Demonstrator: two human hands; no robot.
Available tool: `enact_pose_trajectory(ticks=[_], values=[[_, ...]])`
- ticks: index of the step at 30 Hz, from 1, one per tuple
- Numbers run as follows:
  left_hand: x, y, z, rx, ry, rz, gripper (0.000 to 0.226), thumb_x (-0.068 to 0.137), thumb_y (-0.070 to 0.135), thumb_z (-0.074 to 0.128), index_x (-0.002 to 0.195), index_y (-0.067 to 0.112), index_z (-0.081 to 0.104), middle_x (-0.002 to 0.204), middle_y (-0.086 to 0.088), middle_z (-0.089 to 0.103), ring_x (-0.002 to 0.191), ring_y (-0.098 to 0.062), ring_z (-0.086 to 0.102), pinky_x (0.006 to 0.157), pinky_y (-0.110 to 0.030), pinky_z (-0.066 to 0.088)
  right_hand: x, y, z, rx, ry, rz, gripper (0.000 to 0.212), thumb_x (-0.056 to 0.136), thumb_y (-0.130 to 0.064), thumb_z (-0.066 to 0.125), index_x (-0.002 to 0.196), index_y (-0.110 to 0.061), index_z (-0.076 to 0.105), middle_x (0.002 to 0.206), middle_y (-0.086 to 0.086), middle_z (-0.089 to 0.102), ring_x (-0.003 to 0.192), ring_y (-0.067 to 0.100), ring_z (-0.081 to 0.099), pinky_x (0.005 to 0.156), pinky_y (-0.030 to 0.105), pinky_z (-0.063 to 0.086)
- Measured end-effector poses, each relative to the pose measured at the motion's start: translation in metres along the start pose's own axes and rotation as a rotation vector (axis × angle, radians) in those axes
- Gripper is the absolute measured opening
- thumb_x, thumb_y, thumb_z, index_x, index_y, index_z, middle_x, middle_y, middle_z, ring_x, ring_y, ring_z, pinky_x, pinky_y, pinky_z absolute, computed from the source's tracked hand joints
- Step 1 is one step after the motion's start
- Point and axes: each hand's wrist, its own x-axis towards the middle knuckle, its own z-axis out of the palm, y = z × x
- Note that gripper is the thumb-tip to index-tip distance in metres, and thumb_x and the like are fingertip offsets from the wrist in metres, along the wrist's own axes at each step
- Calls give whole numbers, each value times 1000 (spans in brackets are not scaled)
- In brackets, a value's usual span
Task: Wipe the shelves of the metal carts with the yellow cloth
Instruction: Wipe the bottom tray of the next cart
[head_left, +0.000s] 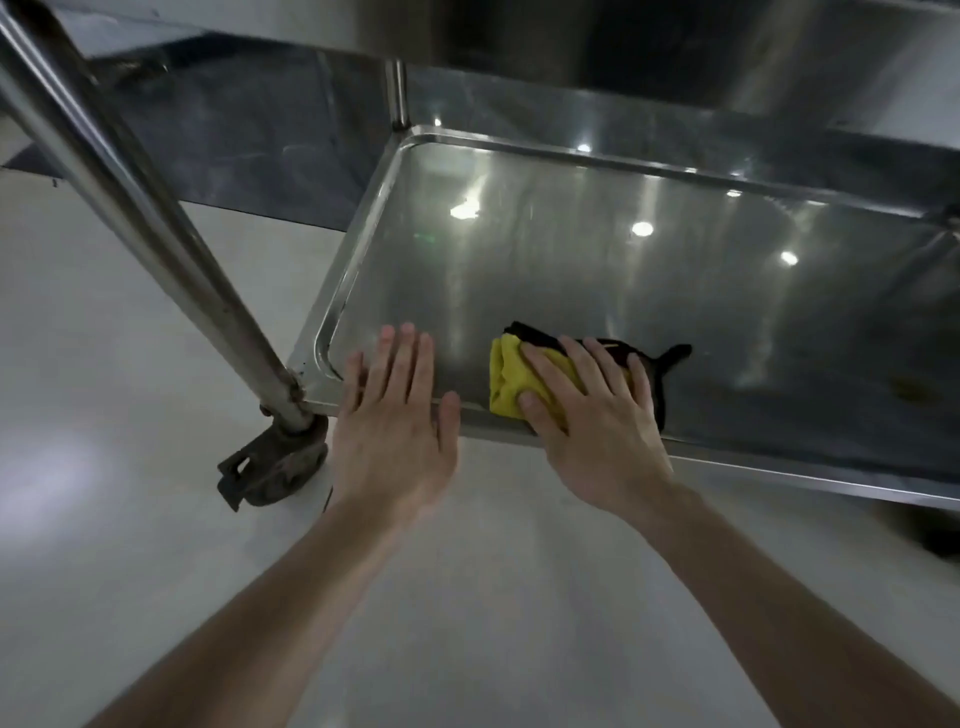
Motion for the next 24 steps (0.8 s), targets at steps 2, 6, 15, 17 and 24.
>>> enact_pose_trajectory(ticks=[2,6,15,17,24], values=[[0,2,1,11,32,-15,68,113,45,19,170,9,25,178,-10,22,167,-25,7,135,-51,5,7,12,-2,-6,-43,-8,67,103,-72,10,166,-51,15,175,-5,22,163,22,12,131,56,2],[0,7,-3,33,16,-20,67,112,45,17,172,15,19,179,-8,17,168,-23,3,135,-49,3,124,41,-15,20,-79,75,65,106,-72,16,167,-52,10,178,-2,11,165,23,4,131,57,-5],[-1,9,-1,-34,132,-8,64,113,42,22,169,12,29,176,-15,28,166,-31,18,133,-54,13,48,18,-8,5,-59,76,61,107,-67,18,166,-50,15,175,-1,19,163,25,11,130,59,-2],[-2,8,-1,-50,162,-5,63,113,41,26,169,12,32,174,-16,31,164,-33,23,133,-55,15,-9,7,-8,-2,-39,37,62,105,-68,13,165,-51,17,174,-3,24,162,24,14,131,58,1],[1,9,0,37,125,-39,65,110,43,19,172,23,23,177,-13,23,167,-29,12,134,-54,9,109,55,-15,36,-33,116,66,105,-71,18,167,-49,14,178,-1,15,164,25,9,130,59,-2]])
